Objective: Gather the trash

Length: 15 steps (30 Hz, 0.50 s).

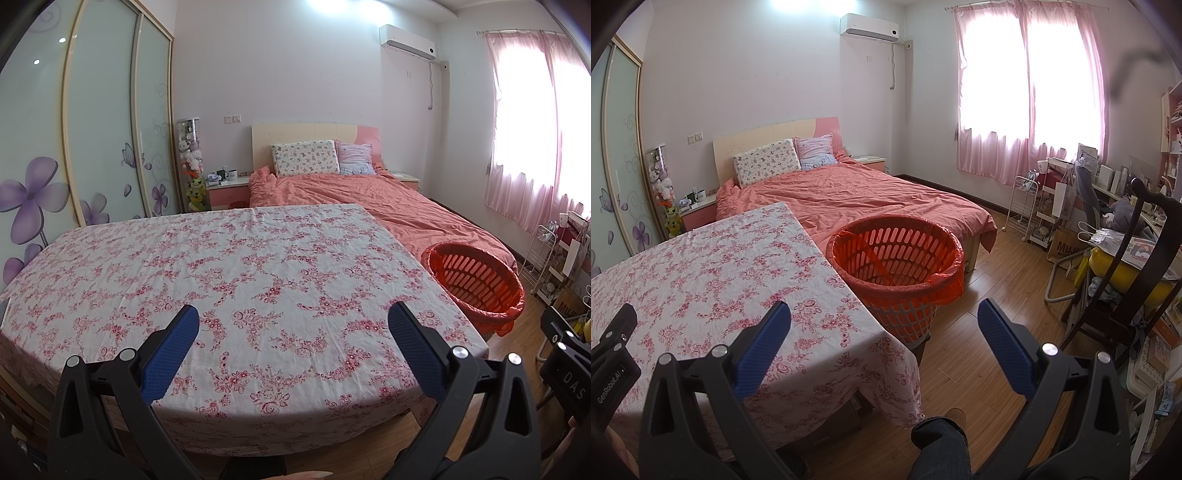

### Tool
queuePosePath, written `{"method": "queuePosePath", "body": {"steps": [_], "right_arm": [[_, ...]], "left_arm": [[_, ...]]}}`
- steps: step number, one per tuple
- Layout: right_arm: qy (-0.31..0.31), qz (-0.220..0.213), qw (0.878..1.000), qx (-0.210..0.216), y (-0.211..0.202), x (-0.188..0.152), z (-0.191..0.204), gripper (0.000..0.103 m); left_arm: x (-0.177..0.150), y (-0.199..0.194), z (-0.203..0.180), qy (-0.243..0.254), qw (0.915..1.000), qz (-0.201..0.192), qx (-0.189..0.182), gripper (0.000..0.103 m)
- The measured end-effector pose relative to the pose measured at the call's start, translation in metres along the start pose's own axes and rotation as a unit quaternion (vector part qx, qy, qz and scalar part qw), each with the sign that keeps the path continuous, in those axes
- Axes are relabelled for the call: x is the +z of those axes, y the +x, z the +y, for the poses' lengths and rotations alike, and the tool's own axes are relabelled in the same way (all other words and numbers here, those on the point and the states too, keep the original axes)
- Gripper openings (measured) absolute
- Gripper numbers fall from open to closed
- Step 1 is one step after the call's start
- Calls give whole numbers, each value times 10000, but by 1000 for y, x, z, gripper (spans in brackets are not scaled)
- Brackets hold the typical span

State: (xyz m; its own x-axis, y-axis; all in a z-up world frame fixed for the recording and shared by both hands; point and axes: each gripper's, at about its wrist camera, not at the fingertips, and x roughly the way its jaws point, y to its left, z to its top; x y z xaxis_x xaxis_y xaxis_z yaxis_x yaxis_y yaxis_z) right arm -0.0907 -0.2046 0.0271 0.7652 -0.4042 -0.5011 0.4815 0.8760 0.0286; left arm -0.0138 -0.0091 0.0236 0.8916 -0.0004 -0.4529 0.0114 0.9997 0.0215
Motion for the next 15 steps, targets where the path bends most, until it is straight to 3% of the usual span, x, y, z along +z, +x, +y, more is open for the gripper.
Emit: {"method": "queuePosePath", "body": {"steps": [15], "right_arm": [[-1, -1, 10000, 1, 0, 0, 0, 99]], "left_arm": [[-2, 2, -2, 0, 10000, 48, -1, 101]]}}
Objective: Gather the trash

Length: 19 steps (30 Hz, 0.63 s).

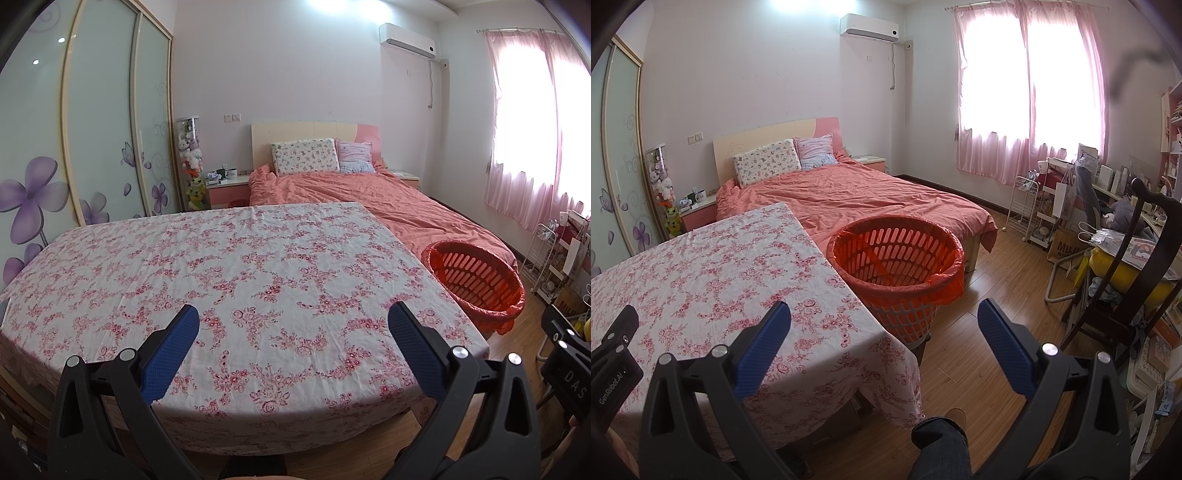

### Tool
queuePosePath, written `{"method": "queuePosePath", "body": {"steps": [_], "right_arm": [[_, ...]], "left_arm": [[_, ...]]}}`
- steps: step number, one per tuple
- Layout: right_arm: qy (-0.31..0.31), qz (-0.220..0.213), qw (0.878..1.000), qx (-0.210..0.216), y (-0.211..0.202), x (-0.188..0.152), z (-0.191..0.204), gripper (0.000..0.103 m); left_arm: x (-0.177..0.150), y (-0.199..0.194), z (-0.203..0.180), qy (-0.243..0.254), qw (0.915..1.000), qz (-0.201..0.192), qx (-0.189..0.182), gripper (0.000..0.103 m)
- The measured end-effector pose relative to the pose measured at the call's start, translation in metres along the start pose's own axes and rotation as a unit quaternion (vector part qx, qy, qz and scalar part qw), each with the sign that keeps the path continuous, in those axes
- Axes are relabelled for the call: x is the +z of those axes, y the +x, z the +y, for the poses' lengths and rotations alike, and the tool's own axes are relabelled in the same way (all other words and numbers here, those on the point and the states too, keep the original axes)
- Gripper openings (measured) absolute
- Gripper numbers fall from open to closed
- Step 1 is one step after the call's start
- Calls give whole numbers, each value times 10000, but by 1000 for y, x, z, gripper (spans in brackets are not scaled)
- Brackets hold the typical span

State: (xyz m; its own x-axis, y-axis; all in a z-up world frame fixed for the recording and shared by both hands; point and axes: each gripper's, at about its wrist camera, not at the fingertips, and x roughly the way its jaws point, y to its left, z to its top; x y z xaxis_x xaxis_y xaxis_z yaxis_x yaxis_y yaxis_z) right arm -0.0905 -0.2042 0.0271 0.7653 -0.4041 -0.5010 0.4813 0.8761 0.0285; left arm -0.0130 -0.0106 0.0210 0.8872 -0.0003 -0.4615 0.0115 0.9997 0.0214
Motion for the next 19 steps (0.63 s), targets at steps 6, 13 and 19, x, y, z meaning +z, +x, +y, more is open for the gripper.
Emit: {"method": "queuePosePath", "body": {"steps": [6, 13, 19], "right_arm": [[0, 1, 10000, 0, 0, 0, 0, 99], [0, -1, 10000, -2, 0, 0, 0, 99], [-3, -2, 10000, -1, 0, 0, 0, 99]], "left_arm": [[-1, -1, 0, -5, 10000, 10, -1, 101], [0, 0, 0, -5, 10000, 16, -9, 101], [0, 0, 1, -31, 10000, 47, -14, 101]]}}
